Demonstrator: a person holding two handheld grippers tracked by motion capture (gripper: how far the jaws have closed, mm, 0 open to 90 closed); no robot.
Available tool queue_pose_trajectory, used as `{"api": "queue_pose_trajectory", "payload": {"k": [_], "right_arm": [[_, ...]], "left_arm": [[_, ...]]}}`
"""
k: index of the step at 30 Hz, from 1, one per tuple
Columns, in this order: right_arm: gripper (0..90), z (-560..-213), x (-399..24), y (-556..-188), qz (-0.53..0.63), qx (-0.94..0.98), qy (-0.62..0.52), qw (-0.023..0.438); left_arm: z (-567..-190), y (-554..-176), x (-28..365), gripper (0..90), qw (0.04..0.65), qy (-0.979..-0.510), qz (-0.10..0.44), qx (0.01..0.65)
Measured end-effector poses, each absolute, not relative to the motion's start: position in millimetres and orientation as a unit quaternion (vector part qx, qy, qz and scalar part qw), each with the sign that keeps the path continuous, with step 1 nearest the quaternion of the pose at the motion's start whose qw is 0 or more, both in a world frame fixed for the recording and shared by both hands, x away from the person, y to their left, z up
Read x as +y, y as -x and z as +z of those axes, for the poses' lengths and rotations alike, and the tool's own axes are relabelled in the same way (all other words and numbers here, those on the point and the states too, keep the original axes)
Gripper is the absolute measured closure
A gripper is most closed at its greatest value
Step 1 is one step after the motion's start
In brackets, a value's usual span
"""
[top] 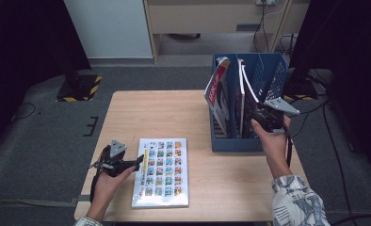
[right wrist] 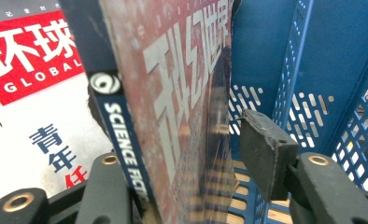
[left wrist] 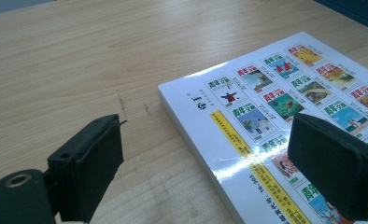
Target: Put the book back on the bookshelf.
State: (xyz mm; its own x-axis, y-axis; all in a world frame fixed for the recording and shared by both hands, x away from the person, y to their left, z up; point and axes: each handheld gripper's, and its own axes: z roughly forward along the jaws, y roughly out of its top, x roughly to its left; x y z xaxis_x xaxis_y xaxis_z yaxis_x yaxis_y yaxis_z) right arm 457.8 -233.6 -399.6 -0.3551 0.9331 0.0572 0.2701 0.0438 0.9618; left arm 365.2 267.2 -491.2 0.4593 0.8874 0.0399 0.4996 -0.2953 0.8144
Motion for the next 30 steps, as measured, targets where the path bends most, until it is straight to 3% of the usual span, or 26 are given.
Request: {"api": "queue_pose_trajectory", "payload": {"k": [30], "right_arm": [[17.3, -404, -223, -449, 0.505, 0.657, -0.46, 0.319]], "left_arm": [[-491, -365, 267, 9.9, 0.383, -0.764, 0.254, 0.454]]}}
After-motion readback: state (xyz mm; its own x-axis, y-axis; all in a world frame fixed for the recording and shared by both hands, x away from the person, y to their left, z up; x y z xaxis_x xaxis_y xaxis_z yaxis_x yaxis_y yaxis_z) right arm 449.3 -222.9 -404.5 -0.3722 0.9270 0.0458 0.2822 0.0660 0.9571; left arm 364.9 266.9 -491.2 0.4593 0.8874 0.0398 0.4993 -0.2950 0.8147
